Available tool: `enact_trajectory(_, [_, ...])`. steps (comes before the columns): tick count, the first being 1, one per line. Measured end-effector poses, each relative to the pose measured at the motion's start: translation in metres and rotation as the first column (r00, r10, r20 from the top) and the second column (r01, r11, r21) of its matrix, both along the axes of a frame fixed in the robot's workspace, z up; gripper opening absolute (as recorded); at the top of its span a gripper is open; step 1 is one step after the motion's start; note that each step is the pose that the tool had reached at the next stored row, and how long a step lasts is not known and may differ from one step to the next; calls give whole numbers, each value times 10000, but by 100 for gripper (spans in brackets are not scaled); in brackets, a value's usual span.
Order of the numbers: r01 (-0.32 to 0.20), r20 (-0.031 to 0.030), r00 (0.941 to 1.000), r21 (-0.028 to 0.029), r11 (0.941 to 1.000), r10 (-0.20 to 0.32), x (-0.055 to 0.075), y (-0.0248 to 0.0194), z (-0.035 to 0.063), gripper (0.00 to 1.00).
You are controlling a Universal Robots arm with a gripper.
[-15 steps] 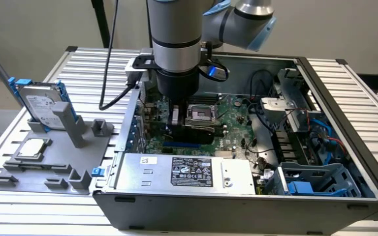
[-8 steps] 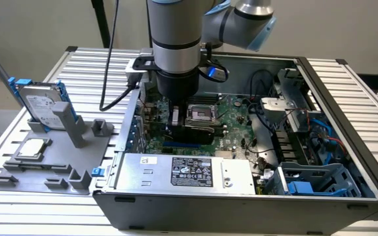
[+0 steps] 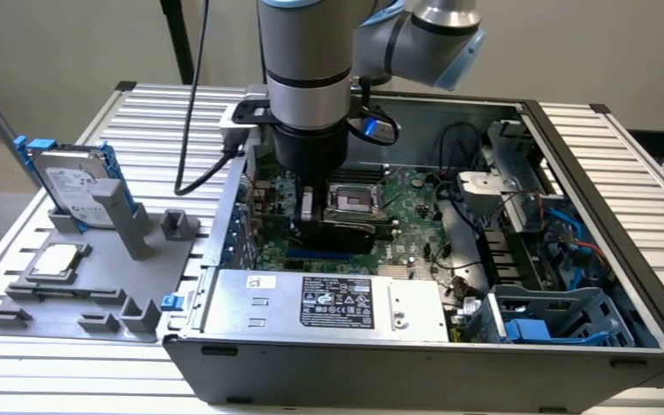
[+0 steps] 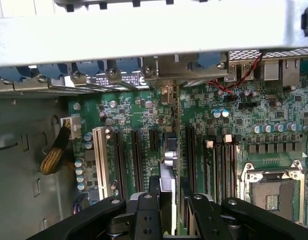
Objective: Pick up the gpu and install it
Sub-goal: 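Insert the gpu into the slot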
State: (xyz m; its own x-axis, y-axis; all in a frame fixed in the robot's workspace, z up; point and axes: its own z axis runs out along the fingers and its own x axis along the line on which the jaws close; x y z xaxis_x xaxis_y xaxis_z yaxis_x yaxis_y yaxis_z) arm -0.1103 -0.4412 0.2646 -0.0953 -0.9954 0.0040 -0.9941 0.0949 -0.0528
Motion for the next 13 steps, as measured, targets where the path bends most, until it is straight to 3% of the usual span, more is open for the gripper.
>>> enact_trajectory(13, [-51,-20,10000,-1,10000,51,-16,2,-58,27])
